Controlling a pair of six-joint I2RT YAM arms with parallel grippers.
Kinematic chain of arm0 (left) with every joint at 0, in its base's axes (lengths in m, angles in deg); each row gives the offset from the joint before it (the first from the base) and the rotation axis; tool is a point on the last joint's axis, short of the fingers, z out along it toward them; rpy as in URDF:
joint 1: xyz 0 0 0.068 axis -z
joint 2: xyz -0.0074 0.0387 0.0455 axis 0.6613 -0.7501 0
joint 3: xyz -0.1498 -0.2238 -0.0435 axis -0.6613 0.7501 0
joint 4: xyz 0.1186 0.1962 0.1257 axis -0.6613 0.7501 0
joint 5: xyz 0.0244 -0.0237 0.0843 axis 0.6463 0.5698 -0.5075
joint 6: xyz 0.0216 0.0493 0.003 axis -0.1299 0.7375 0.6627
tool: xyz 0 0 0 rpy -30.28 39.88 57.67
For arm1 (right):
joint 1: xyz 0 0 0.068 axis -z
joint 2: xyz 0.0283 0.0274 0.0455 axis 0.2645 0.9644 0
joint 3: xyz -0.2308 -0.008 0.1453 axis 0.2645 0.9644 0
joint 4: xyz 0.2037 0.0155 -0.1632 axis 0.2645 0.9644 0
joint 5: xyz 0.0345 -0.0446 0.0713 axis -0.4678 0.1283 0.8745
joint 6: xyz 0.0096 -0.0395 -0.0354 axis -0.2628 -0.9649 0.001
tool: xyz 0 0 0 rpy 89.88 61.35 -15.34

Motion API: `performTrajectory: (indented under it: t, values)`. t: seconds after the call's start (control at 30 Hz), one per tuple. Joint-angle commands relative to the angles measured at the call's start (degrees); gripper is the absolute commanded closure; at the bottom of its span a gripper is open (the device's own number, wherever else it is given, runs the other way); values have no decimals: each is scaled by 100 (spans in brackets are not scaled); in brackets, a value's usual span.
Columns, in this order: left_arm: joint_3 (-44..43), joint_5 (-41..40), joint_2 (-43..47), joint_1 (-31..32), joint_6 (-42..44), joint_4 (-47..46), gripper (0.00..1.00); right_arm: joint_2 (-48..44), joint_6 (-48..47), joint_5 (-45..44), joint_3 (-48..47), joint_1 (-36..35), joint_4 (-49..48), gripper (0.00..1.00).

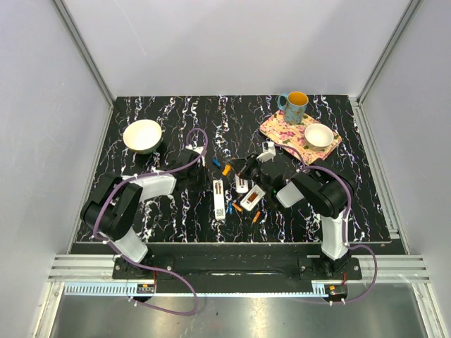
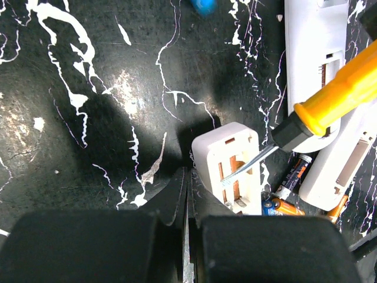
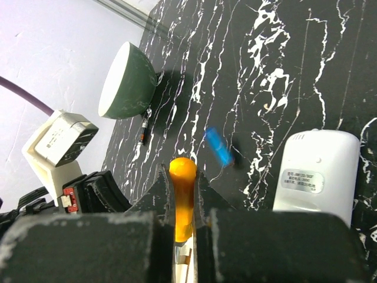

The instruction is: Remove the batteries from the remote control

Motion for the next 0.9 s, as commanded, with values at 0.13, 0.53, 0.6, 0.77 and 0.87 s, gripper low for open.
performTrajectory:
  t: [0.13, 0.53, 0.6, 0.77, 0.87]
  values:
    - [-20, -149, -330, 38, 80, 531, 100, -371, -167, 141, -96, -8, -1, 100]
    - [-64, -561, 266, 38, 194, 874, 86, -942, -808, 18, -184, -8, 675, 100]
    - [-46, -606, 434, 38, 194, 909, 74, -1048, -1054, -17, -263, -8, 903, 100]
    - [-20, -632, 812, 47, 255, 1068, 59, -1258, -1651, -175, -352, -17, 1581, 100]
    - [41, -553, 1032, 38, 291, 1085, 56, -1451, -1801, -211, -290, -17, 1633, 100]
